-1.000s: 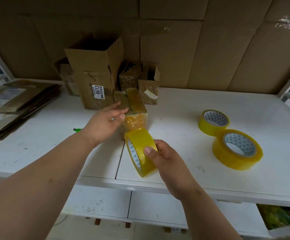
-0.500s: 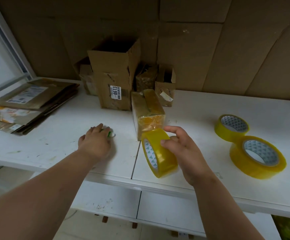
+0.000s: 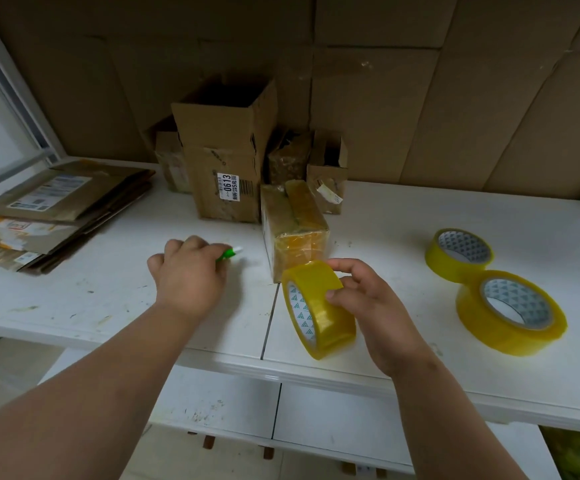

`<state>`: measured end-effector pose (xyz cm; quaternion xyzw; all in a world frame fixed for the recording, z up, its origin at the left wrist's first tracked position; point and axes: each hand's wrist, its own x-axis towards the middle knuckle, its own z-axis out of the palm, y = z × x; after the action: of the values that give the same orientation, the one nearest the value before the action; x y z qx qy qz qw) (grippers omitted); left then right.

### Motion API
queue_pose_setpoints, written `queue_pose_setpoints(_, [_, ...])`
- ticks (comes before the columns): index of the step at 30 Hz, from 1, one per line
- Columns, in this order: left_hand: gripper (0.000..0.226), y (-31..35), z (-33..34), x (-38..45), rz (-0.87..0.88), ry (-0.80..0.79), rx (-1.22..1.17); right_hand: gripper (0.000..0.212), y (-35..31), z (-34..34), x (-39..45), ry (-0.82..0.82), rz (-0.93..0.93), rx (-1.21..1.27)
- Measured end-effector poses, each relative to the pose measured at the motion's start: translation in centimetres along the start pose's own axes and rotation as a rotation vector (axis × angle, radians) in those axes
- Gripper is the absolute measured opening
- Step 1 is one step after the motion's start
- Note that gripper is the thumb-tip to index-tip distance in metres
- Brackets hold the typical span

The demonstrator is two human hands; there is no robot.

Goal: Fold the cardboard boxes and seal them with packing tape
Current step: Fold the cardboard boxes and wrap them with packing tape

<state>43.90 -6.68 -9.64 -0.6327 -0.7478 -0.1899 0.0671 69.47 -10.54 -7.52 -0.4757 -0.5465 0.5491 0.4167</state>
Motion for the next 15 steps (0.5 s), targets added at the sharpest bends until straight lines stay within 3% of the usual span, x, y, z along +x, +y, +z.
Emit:
queue_pose_setpoints(6, [0.024,4.2,-3.5,0.1,0.245,0.245,-0.107,0.010,-0.4,-0.7,0.3,0.050,-0.029,-0.076])
queue_pose_setpoints(11, [0.033,6.4,-4.5,-1.5,0.433,0.228,-0.104,0.001,-1.5,-0.3,1.3,0.223,-0.129,-0.205])
queue_pose_setpoints(15, [0.028,7.7,-4.5,-2.5,0.461,0.232,-0.094,0.037,-2.2,0.5,1.6,0.128,-0.277,-0.427])
